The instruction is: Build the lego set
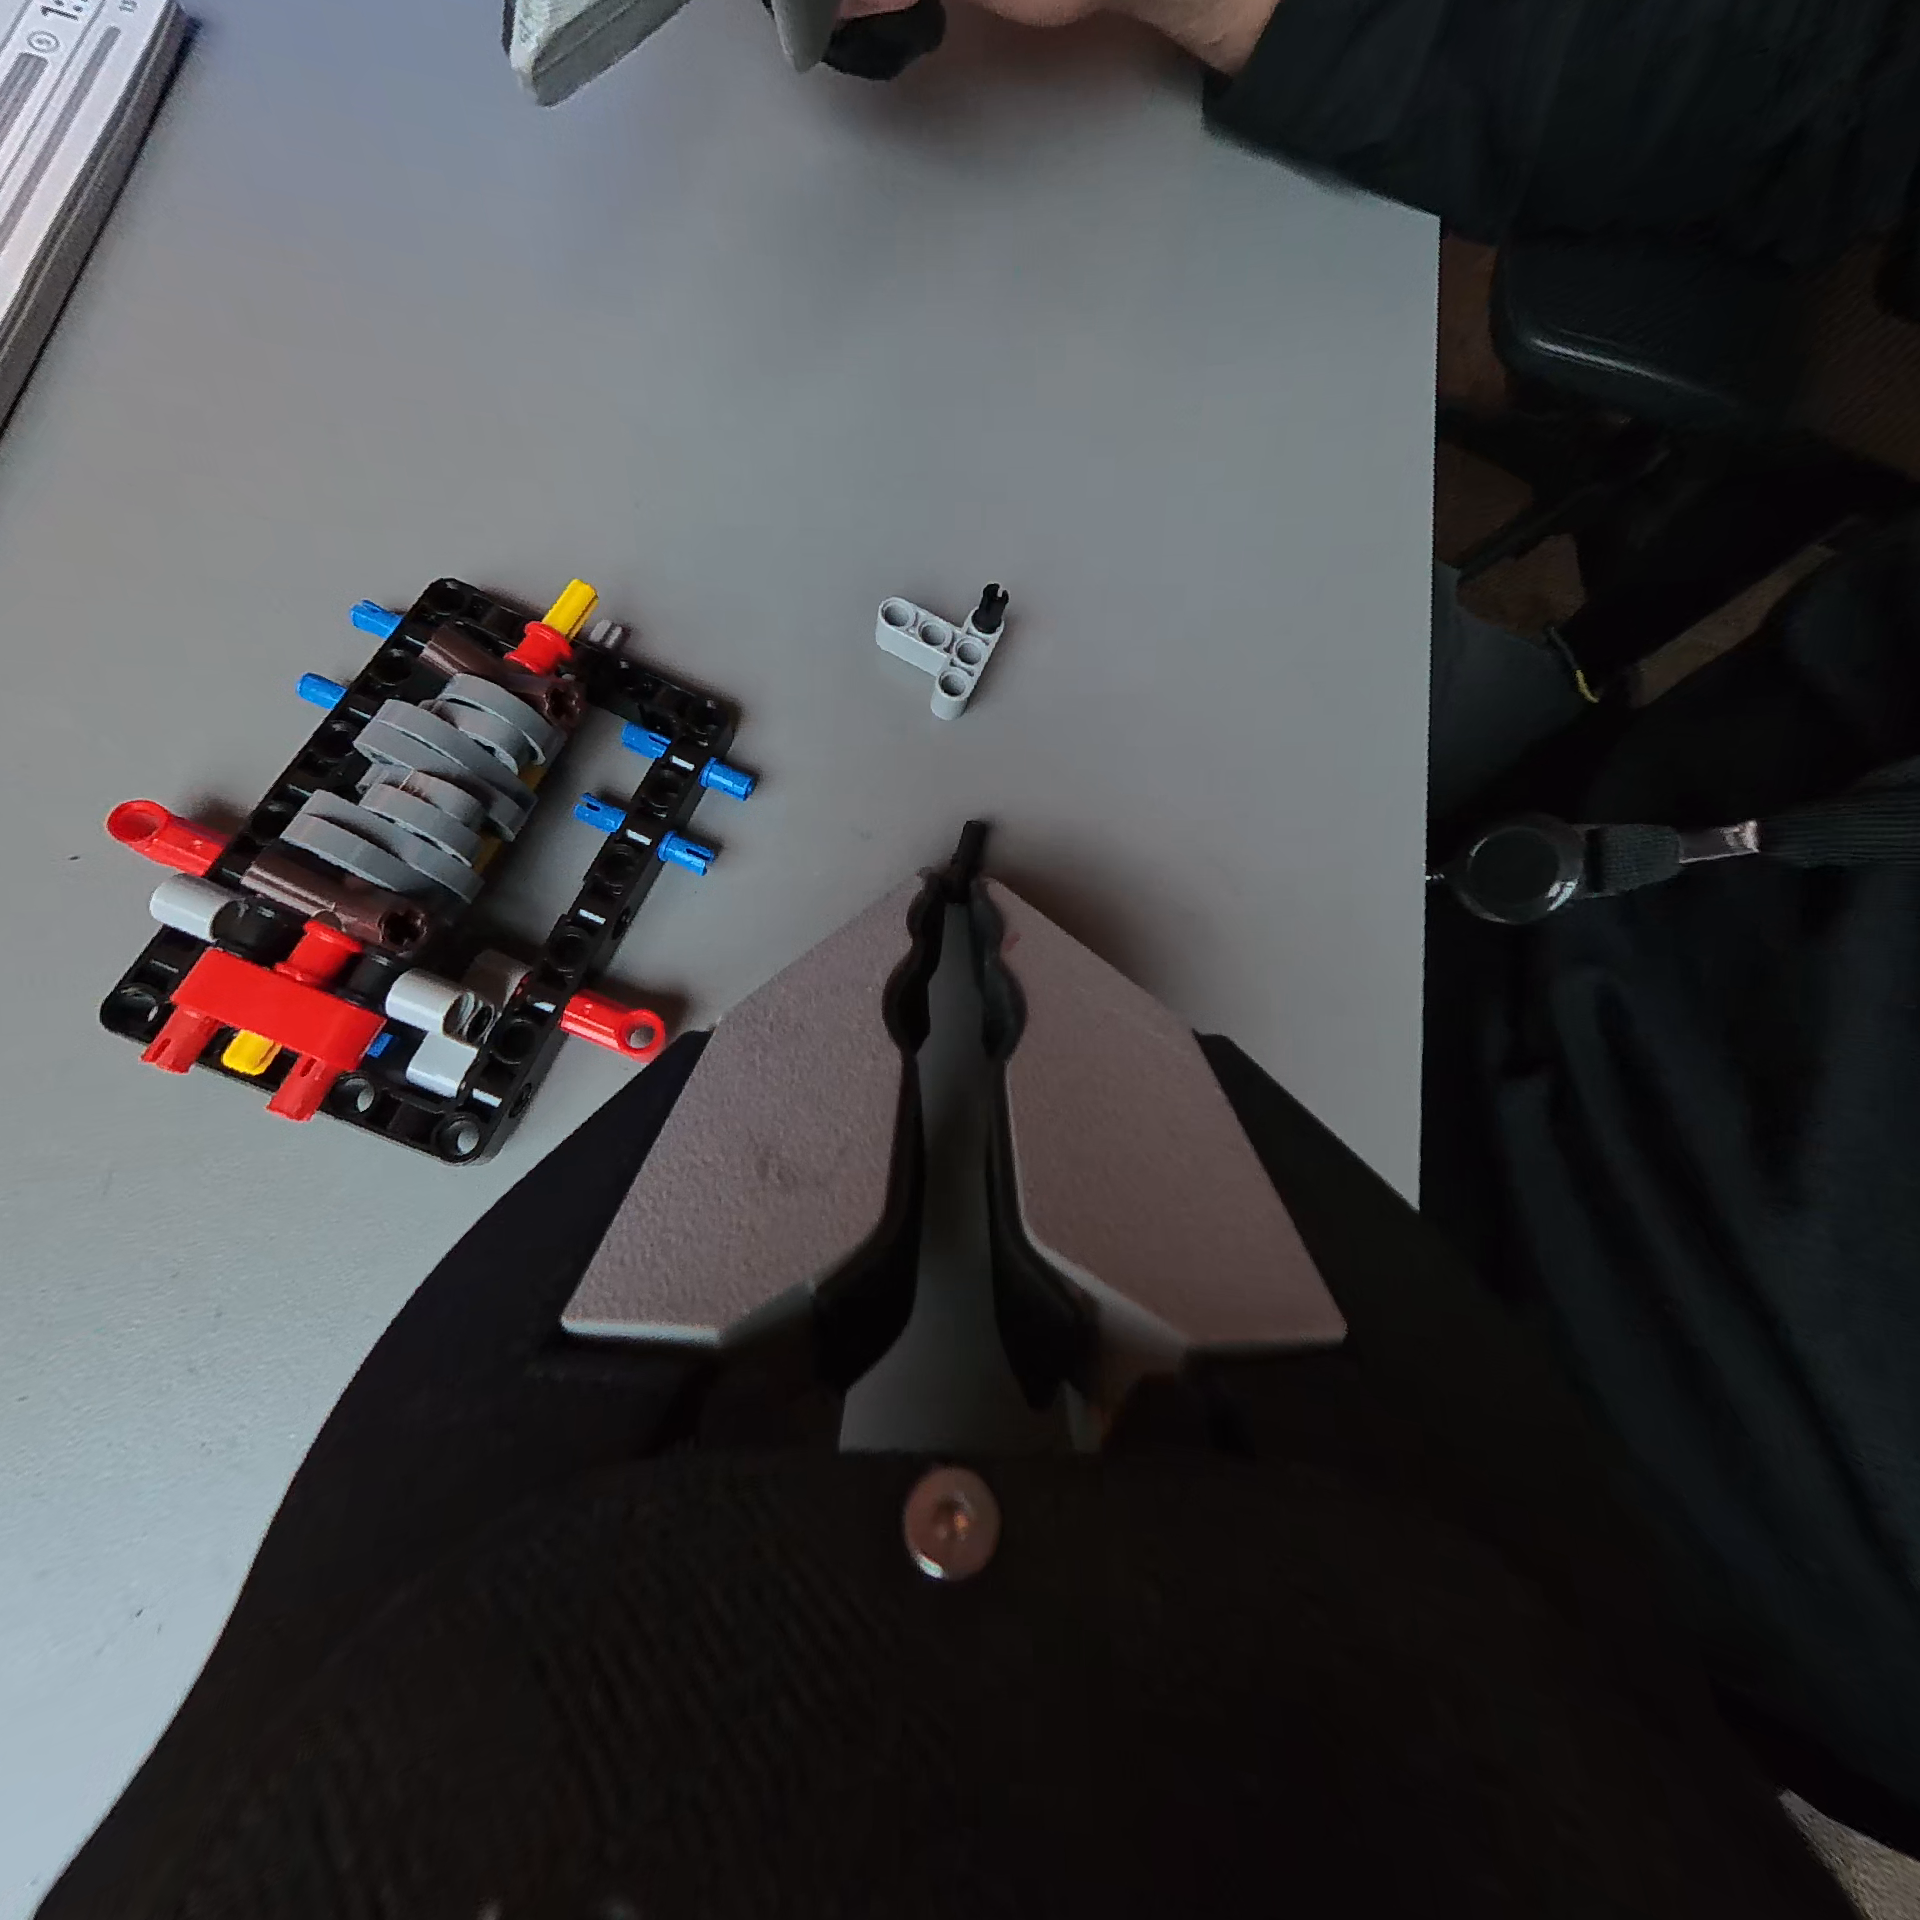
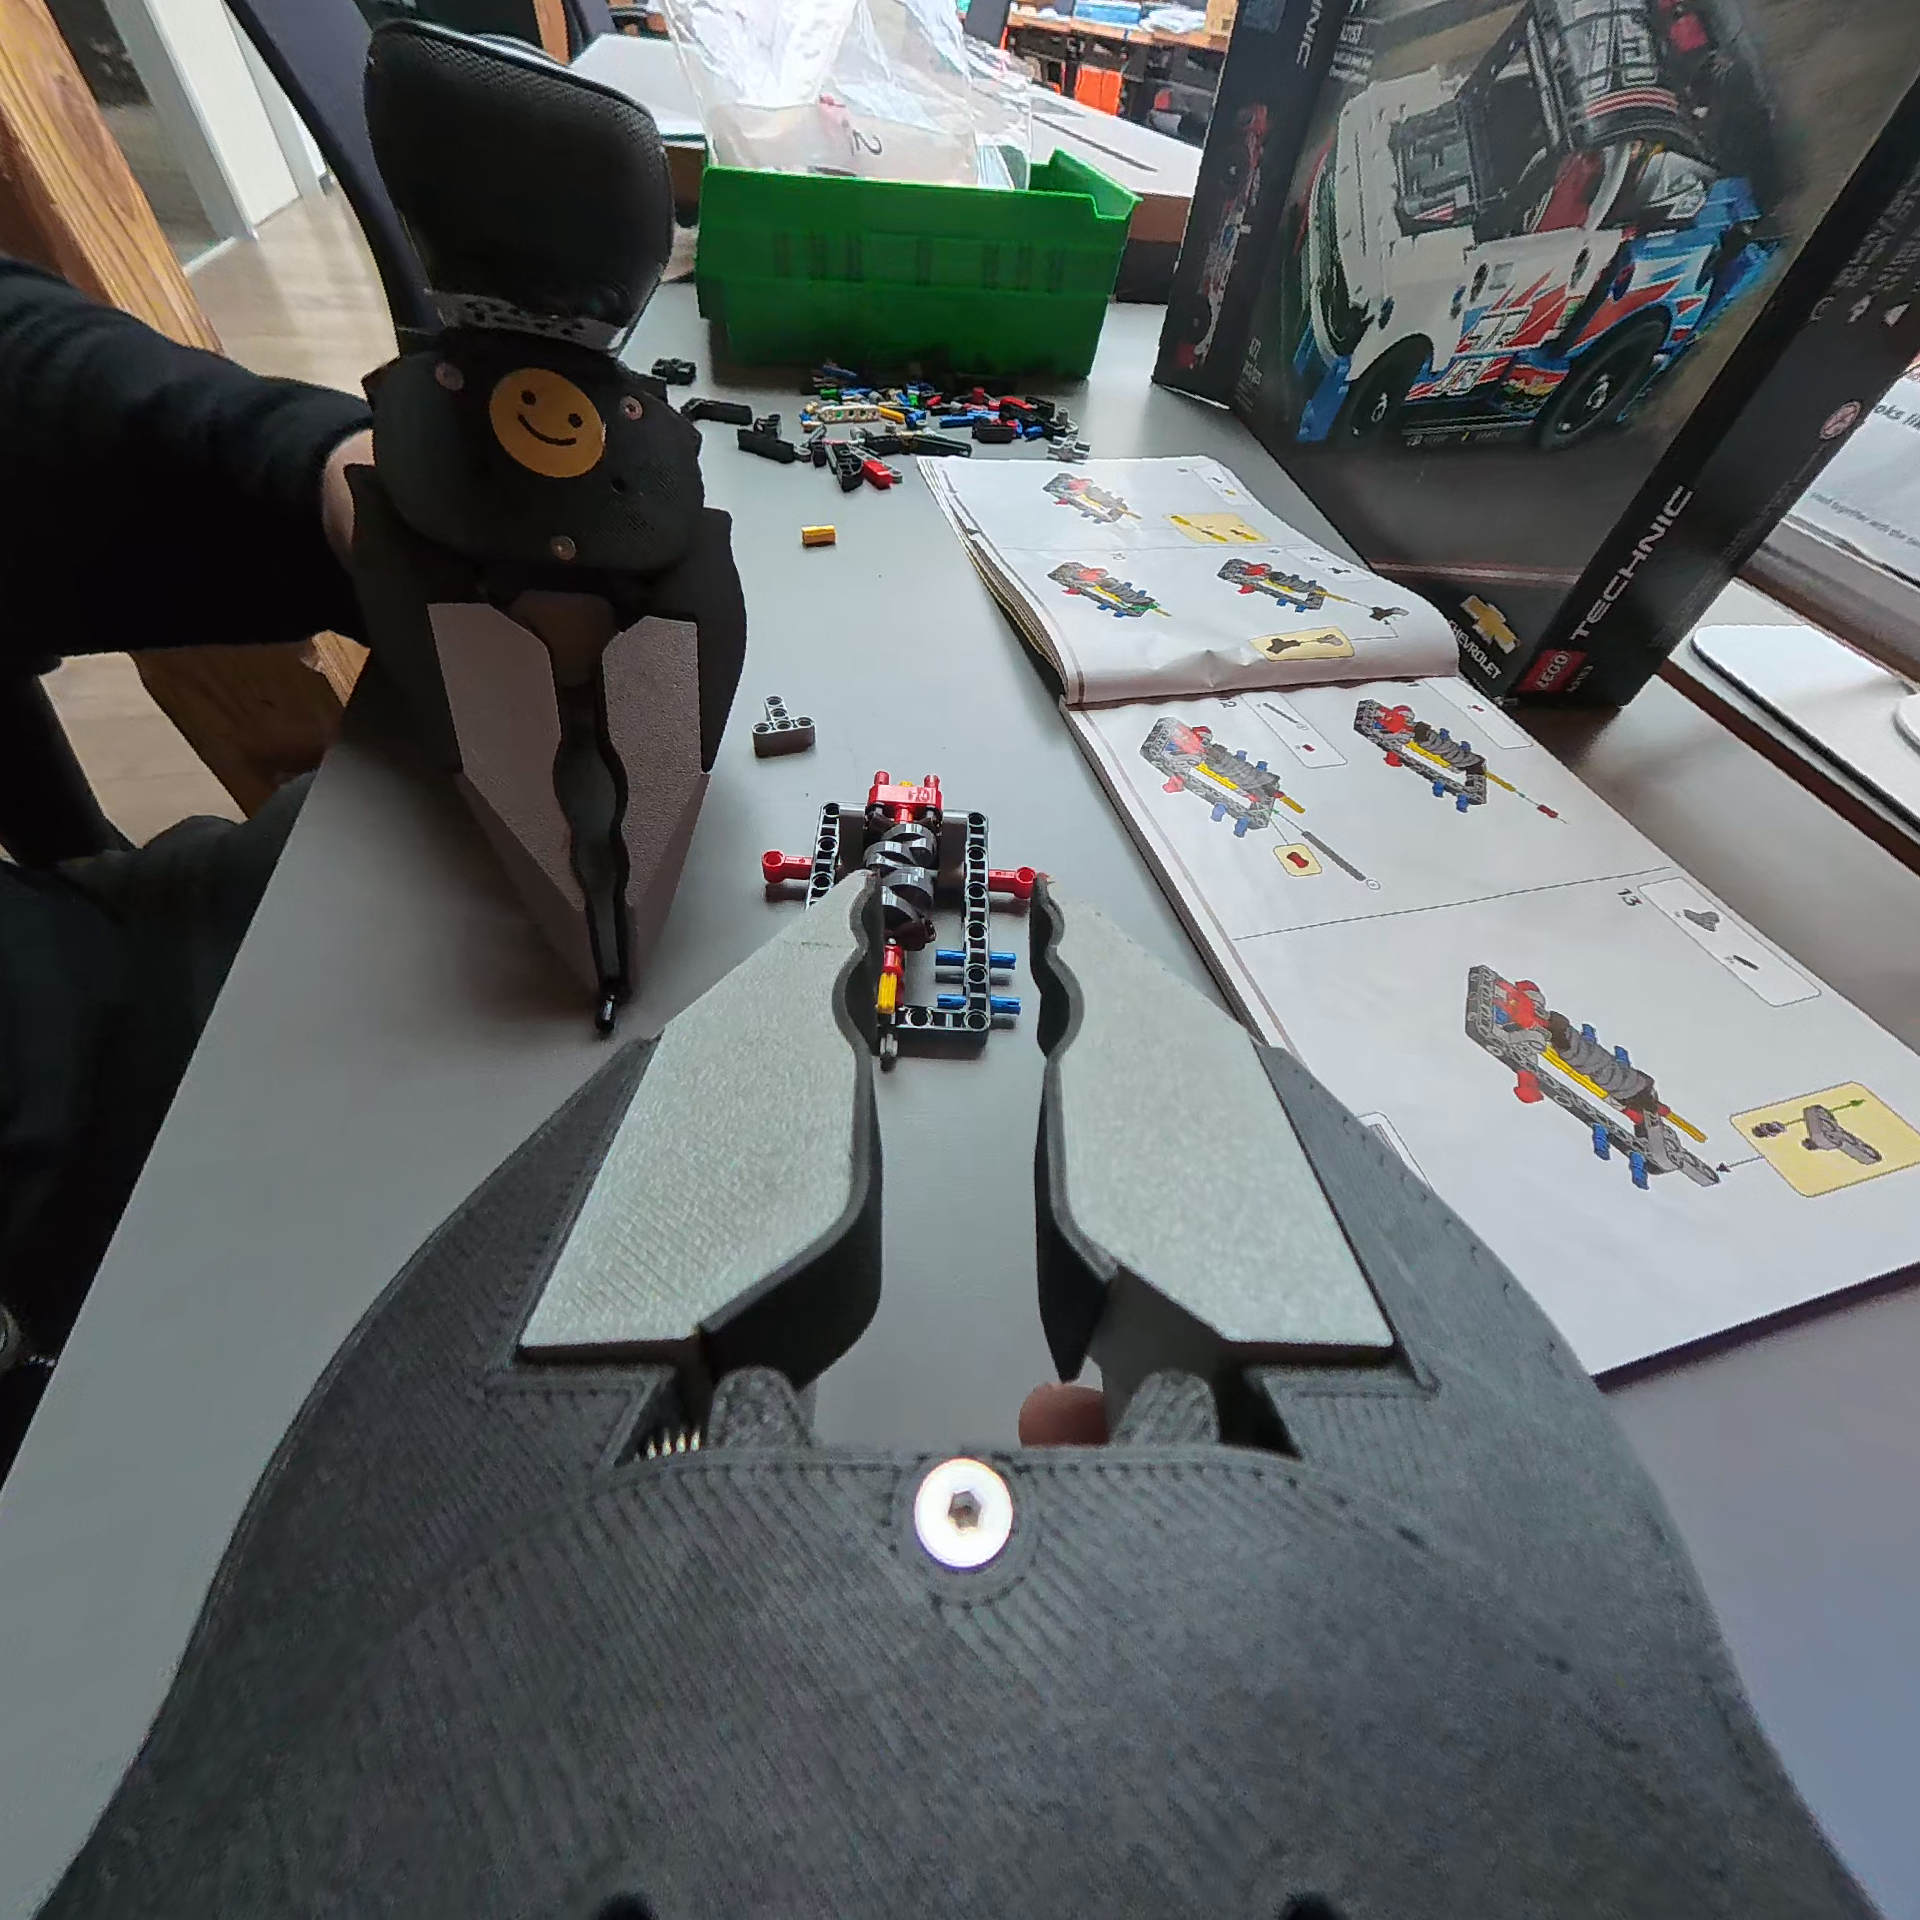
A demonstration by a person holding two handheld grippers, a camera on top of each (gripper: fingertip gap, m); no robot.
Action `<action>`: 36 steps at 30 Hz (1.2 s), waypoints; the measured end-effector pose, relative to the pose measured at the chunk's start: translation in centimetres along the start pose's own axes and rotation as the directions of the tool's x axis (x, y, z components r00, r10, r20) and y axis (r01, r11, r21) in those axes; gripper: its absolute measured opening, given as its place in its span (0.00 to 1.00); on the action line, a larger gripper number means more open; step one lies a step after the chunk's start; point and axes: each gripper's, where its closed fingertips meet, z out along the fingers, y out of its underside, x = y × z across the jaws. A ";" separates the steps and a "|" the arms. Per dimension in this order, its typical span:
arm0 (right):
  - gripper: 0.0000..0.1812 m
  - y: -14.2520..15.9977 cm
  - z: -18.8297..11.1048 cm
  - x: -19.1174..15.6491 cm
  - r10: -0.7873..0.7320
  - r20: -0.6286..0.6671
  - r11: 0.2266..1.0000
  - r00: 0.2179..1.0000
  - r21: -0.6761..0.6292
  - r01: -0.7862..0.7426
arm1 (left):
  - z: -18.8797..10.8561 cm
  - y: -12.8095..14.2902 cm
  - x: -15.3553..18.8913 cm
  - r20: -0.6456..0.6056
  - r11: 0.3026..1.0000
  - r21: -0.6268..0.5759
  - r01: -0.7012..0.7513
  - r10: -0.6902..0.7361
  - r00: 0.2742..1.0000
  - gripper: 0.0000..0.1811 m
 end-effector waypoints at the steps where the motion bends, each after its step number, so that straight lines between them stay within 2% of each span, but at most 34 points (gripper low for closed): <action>1: 0.13 0.0 0.0 0.0 -0.001 0.001 1.000 1.000 0.000 0.001 | 0.0 0.0 0.0 0.001 1.000 0.003 -0.004 0.004 1.000 0.01; 11: 0.14 -0.1 0.0 -0.6 -0.017 0.032 1.000 0.999 0.000 0.017 | 0.0 -0.1 -0.3 0.052 0.998 0.006 -0.064 0.063 0.997 0.01; 18: 0.14 0.9 0.1 -4.5 -0.140 0.193 0.987 0.971 -0.056 0.154 | -0.2 -0.1 -1.2 0.134 0.995 0.003 -0.095 0.094 0.987 0.01; 21: 0.07 0.7 0.0 -6.3 -0.189 0.257 0.978 0.948 -0.035 0.205 | -0.3 -0.3 -1.5 0.158 0.994 0.011 -0.109 0.106 0.982 0.01; 24: 0.06 0.9 0.2 -7.2 -0.242 0.270 0.965 0.932 -0.034 0.261 | -0.5 -0.7 -1.3 0.156 0.992 0.040 -0.118 0.110 0.982 0.01; 29: 0.09 1.5 0.5 -8.2 -0.216 0.323 0.966 0.922 -0.070 0.251 | -1.1 -2.1 -1.0 0.134 0.984 0.137 -0.113 0.094 0.986 0.01; 36: 0.07 1.4 0.8 -8.0 -0.229 0.288 0.963 0.930 -0.072 0.259 | -1.8 -3.6 -0.1 0.105 0.964 0.236 -0.125 0.102 0.989 0.01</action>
